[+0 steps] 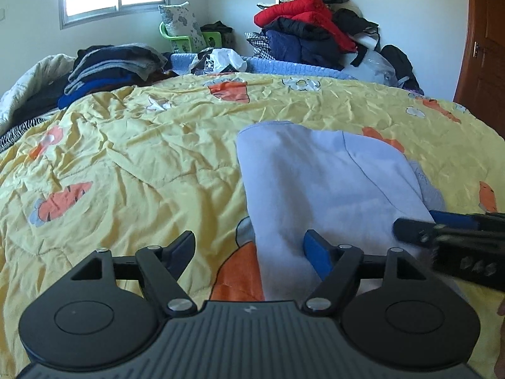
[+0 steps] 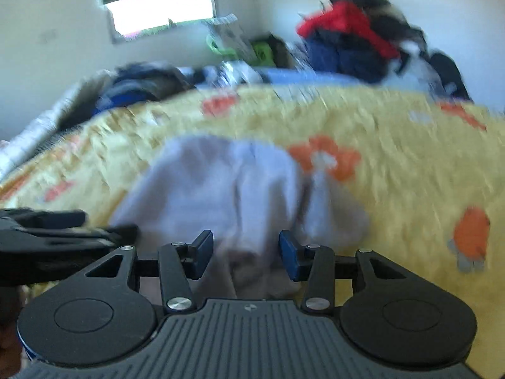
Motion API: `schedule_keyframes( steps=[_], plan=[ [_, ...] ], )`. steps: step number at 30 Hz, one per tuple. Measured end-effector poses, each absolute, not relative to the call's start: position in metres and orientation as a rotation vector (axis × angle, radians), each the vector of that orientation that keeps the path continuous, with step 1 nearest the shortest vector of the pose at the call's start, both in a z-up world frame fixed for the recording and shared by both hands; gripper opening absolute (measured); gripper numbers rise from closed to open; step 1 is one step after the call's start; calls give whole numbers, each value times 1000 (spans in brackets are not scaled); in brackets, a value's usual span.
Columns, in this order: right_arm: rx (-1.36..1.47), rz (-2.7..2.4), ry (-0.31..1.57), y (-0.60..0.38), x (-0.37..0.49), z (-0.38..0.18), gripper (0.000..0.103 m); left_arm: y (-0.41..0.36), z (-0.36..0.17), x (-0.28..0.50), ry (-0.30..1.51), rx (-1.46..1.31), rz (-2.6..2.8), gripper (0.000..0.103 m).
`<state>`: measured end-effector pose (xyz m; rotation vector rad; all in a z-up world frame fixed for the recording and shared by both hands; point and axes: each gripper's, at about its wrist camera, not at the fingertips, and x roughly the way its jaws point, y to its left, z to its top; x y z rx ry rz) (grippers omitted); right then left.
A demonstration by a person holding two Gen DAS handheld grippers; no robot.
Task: Fold small clothes
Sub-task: 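Open both grippers and pull them back from the sweater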
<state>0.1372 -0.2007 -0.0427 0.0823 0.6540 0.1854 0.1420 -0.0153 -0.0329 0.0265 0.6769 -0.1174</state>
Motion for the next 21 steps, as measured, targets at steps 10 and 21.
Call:
schedule_keyframes(
  steps=[10, 21],
  plan=[
    [55, 124, 670, -199, 120, -46, 63, -11, -35, 132, 684, -7, -114, 76],
    [101, 108, 689, -201, 99, -55, 71, -9, -33, 115, 684, -13, -114, 76]
  ],
)
